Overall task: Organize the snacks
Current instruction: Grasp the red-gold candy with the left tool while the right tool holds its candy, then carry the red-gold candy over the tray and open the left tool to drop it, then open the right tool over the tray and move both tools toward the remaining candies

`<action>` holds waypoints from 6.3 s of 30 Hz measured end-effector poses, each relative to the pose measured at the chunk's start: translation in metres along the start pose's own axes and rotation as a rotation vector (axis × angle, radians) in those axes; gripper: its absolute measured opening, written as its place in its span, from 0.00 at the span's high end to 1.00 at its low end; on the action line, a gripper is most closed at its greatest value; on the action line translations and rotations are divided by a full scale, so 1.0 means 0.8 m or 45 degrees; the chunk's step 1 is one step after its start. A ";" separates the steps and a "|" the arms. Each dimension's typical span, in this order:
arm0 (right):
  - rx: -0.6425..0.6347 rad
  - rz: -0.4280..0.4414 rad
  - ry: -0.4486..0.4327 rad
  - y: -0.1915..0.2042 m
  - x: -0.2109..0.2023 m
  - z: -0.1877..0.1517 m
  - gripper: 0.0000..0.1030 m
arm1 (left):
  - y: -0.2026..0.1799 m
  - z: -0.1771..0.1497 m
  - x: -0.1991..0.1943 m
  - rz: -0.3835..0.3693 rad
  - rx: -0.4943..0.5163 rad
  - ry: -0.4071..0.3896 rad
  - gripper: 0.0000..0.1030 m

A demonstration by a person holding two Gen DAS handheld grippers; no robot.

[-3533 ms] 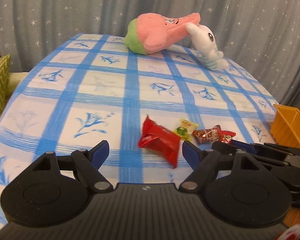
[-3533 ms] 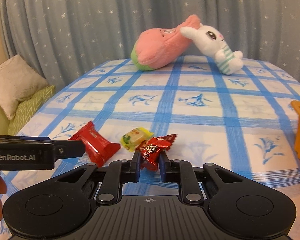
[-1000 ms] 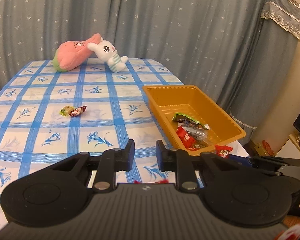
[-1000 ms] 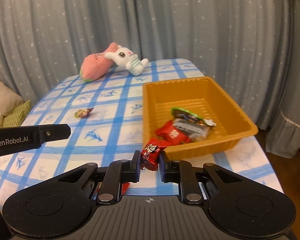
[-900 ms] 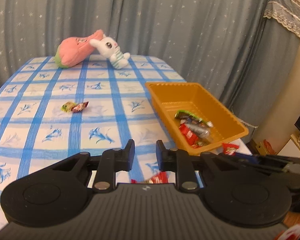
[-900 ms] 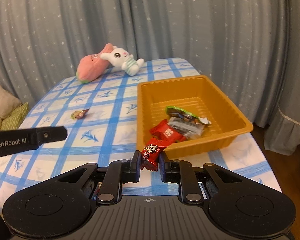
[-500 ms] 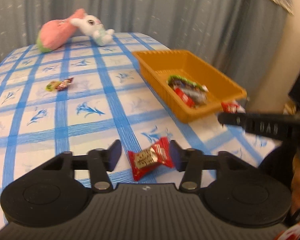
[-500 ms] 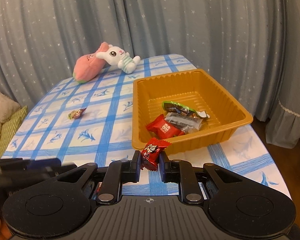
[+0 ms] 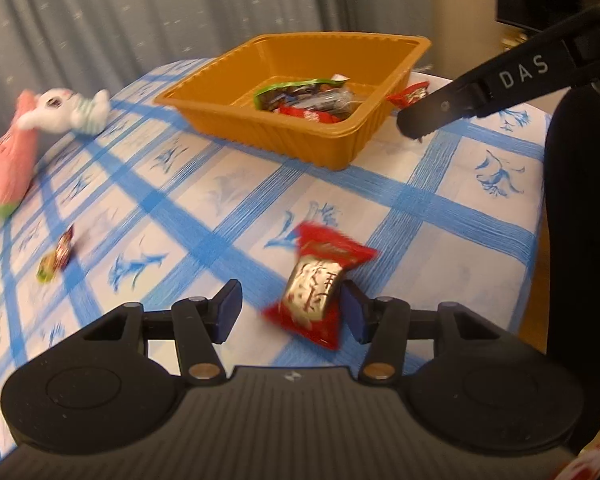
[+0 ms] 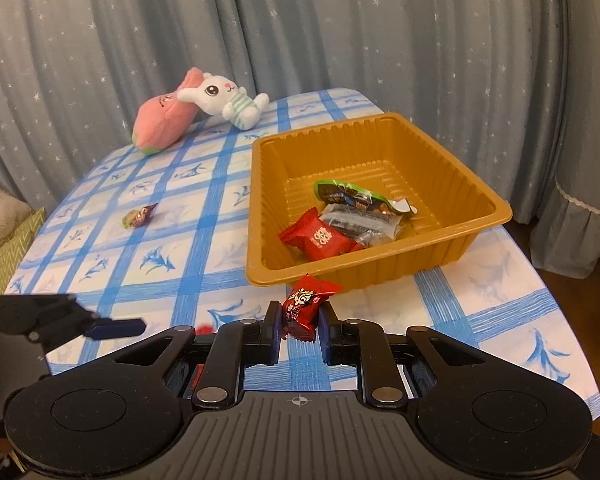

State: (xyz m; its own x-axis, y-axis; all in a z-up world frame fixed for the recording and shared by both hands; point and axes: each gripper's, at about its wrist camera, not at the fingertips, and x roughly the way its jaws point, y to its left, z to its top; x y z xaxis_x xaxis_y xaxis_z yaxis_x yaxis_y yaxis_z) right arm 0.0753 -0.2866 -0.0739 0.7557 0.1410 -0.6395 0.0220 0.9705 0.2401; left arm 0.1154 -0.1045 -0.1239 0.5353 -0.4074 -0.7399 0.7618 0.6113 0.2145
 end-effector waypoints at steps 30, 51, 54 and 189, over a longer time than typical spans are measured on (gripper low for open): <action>0.002 -0.001 -0.112 -0.009 -0.024 0.044 0.82 | 0.033 0.093 -0.044 0.095 -0.703 -0.086 0.79; -0.018 -0.080 -0.121 -0.082 -0.006 0.107 0.81 | 0.025 0.177 0.010 0.001 -0.667 -0.135 0.79; -0.014 -0.083 -0.117 -0.088 0.002 0.114 0.81 | 0.026 0.183 0.019 -0.004 -0.669 -0.132 0.79; -0.375 0.318 0.086 0.186 0.193 0.101 0.37 | 0.285 -0.065 -0.046 0.459 -0.989 -0.042 0.27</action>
State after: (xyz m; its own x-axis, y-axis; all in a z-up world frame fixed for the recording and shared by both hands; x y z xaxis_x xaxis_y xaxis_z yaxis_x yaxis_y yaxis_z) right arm 0.2482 -0.1358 -0.0783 0.6690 0.3829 -0.6371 -0.3533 0.9179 0.1806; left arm 0.2502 0.0851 -0.0806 0.7161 -0.1110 -0.6892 0.0833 0.9938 -0.0735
